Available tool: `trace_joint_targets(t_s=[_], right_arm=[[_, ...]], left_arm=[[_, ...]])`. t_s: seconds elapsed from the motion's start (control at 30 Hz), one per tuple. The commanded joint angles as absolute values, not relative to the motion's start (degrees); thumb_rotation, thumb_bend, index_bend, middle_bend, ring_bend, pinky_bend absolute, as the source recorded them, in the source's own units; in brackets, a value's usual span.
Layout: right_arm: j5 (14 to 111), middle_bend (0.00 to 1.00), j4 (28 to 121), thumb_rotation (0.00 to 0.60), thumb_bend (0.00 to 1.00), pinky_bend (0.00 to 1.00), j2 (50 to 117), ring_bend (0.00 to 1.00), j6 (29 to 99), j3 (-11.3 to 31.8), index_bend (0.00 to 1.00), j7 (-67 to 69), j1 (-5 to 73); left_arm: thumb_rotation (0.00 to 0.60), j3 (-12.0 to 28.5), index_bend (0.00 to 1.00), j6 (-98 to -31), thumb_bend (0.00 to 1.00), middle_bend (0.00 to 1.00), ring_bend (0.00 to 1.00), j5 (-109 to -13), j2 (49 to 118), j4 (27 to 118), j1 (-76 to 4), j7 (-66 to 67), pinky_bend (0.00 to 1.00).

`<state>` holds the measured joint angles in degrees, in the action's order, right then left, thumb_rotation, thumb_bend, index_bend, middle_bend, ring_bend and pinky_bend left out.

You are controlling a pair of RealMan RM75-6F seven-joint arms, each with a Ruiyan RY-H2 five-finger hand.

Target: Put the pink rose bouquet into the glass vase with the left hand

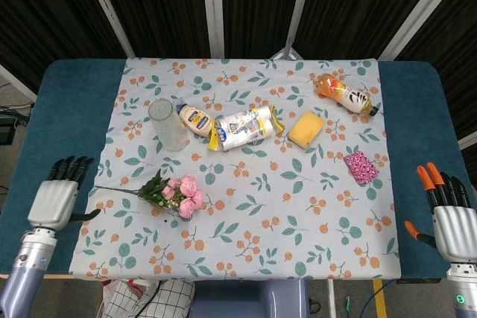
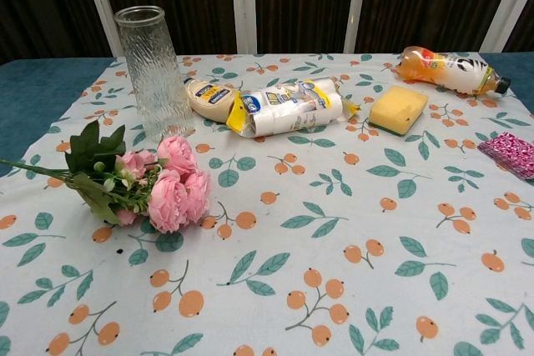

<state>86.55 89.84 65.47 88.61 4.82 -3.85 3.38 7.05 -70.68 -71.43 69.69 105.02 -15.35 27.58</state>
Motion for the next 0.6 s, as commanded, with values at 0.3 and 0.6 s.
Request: trace_joint_targets(t_s=[0.3,0.6], right_arm=[[85.65,0.0,90.23,0.6,0.21,0.08,64.41,0.03,88.75,5.2,0.02,-2.16,2.9],[85.26,0.0,90.61,0.6,0.21,0.08,63.77,0.04,88.68,5.44,0.02,-0.67,2.73]], left_arm=[[0.6,9.25,0.09,-65.41,0.17,0.08,0.0,-56.39,80.53,107.8,-26.08,43.71,0.01],[0.6,9.61,0.14,-65.11,0.17,0.14,0.01,-52.93,87.91,102.96,-30.97,46.21,0.09]])
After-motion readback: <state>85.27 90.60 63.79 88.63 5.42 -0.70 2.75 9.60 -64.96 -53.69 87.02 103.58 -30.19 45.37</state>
